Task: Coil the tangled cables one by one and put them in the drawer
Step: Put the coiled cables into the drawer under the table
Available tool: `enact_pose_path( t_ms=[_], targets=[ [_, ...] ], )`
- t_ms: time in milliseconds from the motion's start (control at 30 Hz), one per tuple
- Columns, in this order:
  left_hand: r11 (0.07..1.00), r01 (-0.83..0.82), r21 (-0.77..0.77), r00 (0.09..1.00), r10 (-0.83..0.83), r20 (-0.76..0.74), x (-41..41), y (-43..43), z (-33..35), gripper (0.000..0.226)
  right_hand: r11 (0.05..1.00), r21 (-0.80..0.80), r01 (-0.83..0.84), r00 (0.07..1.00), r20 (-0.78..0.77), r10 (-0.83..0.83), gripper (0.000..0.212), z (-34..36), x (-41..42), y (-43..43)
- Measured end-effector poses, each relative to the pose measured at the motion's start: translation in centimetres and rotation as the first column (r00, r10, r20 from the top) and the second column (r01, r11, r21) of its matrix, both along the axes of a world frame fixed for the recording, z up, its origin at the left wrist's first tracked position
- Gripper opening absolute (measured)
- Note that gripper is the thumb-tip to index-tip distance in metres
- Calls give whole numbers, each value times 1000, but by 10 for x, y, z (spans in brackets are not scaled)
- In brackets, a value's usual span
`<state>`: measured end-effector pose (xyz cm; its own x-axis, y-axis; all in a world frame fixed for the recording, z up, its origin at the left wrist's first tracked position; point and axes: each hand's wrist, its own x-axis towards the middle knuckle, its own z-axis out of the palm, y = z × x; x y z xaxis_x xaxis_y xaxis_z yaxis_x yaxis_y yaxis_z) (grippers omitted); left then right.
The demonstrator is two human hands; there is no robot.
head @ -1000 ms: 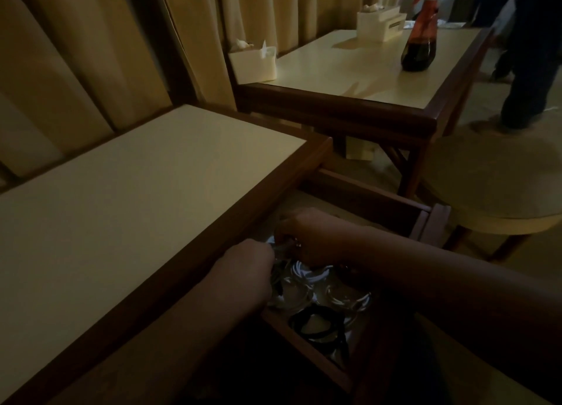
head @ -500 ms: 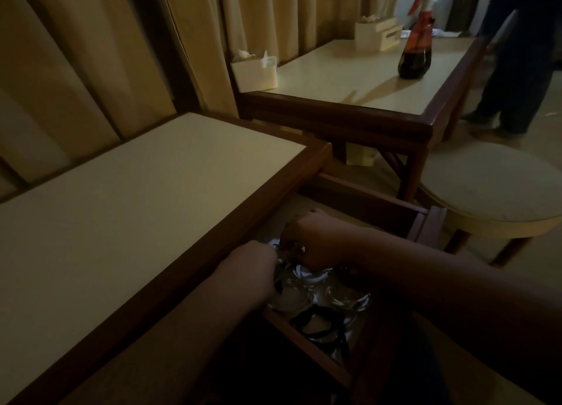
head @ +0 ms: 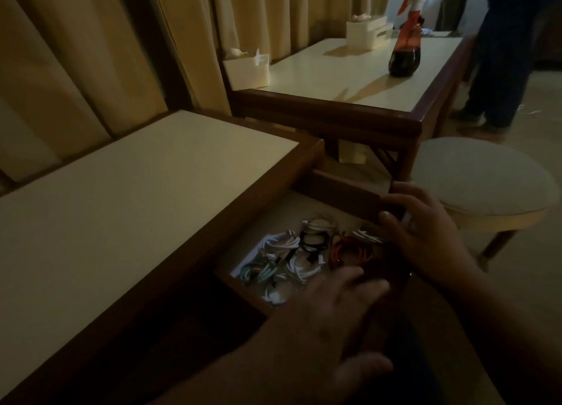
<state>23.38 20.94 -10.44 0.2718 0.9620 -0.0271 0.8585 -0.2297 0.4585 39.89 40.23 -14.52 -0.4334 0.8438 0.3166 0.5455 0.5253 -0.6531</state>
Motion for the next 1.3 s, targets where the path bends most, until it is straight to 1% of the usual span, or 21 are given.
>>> enact_pose_path(
  t_ms=[100, 167, 233, 333, 433, 533, 633, 700, 767, 833, 900, 933, 967, 1033, 1100, 1133, 1200, 1300],
  targets=[
    [987, 145, 75, 986, -138, -89, 11, -2, -22, 77, 962, -157, 223, 972, -45, -232, 51, -21, 11, -21],
    [980, 173, 100, 980, -160, -118, 12, -1, -30, 70, 939, -234, 254, 950, -123, -288, 55, -32, 8, -28],
    [976, 175, 129, 981, -162, -105, 11, 0, -35, 65, 936, -284, 209, 935, -224, -277, 55, -39, 0, -30],
    [961, 178, 210, 979, -151, -136, 10, 0, -41, 63, 933, -320, 162, 898, -345, -274, 55, -45, -8, -31],
    [956, 171, 240, 978, -134, -160, 7, -1, -43, 63, 940, -301, 163, 891, -364, -271, 54, -47, -15, -30],
    [969, 120, 216, 983, -86, -161, -3, -3, -40, 63, 944, -303, 132, 894, -374, -246, 52, -47, -28, -28],
    [975, 83, 205, 977, -38, -212, -15, -3, -32, 63, 945, -316, 87, 899, -384, -211, 52, -39, -46, -26],
    [981, 32, 191, 972, 15, -236, -24, -3, -28, 62, 945, -326, 37, 909, -382, -168, 56, -36, -58, -22],
    [978, -5, 207, 955, 66, -289, -33, -4, -27, 59, 936, -347, -66, 920, -384, -78, 63, -35, -67, -18],
    [981, -49, 187, 923, 117, -367, -43, -6, -29, 62, 917, -358, -175, 924, -380, 28, 70, -36, -74, -11],
    [978, -87, 189, 866, 168, -471, -52, -7, -30, 69, 889, -376, -262, 918, -382, 108, 74, -36, -79, -2],
    [969, -120, 217, 838, 216, -501, -56, -8, -31, 67, 871, -388, -301, 910, -390, 140, 76, -37, -83, 2],
    [951, -153, 267, 821, 273, -502, -60, -8, -35, 60, 861, -392, -324, 908, -385, 167, 81, -39, -88, 5],
    [920, -164, 356, 809, 332, -484, -65, -11, -47, 49, 868, -372, -327, 914, -357, 191, 90, -45, -101, 1],
    [929, -91, 360, 772, 294, -563, -65, -14, -70, 50, 886, -342, -312, 915, -358, 184, 95, -58, -114, -12],
    [936, -67, 345, 731, 281, -621, -66, -16, -85, 51, 881, -345, -323, 911, -364, 192, 96, -64, -121, -21],
    [937, -127, 327, 663, 325, -674, -68, -21, -114, 48, 857, -368, -360, 905, -361, 226, 101, -72, -131, -37],
    [932, -212, 295, 592, 362, -720, -71, -22, -138, 58, 862, -371, -346, 910, -358, 211, 106, -79, -138, -42]
  ],
)
